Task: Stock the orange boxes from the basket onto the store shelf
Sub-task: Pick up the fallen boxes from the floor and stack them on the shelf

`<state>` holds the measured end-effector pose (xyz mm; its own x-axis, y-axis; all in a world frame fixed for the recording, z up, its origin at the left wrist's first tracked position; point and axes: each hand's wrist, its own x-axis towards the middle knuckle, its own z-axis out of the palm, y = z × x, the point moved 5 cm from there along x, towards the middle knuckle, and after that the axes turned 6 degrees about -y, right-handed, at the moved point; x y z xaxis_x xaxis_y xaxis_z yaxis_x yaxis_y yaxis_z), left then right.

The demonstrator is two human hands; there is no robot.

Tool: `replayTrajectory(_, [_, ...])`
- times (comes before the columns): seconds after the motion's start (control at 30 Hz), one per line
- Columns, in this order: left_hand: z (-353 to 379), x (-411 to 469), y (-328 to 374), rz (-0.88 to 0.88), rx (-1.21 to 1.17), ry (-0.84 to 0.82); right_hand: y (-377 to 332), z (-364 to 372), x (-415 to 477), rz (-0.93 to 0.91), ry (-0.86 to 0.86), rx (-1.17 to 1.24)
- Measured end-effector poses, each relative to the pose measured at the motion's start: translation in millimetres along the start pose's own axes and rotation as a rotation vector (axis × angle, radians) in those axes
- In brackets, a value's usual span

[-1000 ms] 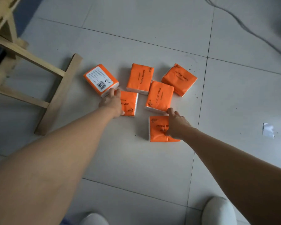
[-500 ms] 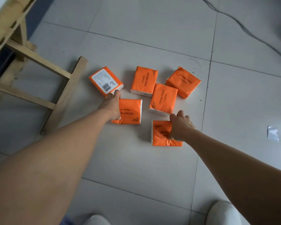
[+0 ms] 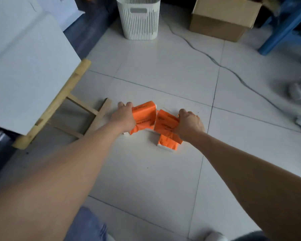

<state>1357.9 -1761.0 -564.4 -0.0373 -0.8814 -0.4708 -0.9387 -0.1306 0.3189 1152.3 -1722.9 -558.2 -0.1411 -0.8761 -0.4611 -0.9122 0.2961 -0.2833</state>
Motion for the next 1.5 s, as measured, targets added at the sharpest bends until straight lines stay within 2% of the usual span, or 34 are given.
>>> replayTrajectory(0.27, [-196.9, -106.1, 90.2, -0.082, -0.223, 0.092, -67.2, -225.8, -93.8, -0.027, 0.159, -0.020])
replayTrajectory(0.47, [-376.3, -205.7, 146.1, -0.084, -0.364, 0.144, -146.2, -408.8, -181.8, -0.146, 0.264, -0.010])
replayTrajectory(0.6, [-496.8, -274.7, 161.0, -0.083, -0.396, 0.231, -214.9, -513.9, -239.7, -0.241, 0.341, -0.015])
replayTrajectory(0.73, [-603.9, -339.4, 145.3, -0.105, -0.403, 0.319, -297.2, -589.3, -293.3, -0.361, 0.399, -0.012])
replayTrajectory(0.9, [-708.6, -411.9, 87.3, -0.172, -0.414, 0.480, -410.1, -633.3, -351.9, -0.559, 0.427, 0.004])
replayTrajectory(1.07, [-779.0, -473.8, 9.8, -0.219, -0.504, 0.655, -520.5, -643.0, -403.9, -0.718, 0.432, 0.009])
replayTrajectory(1.27, [-823.0, -532.2, -86.7, -0.343, -0.494, 0.838, -635.6, -624.7, -449.0, -0.926, 0.437, -0.008])
replayTrajectory(1.5, [-840.6, -573.3, -164.4, -0.479, -0.561, 0.973, -733.3, -596.3, -472.6, -1.130, 0.382, -0.040])
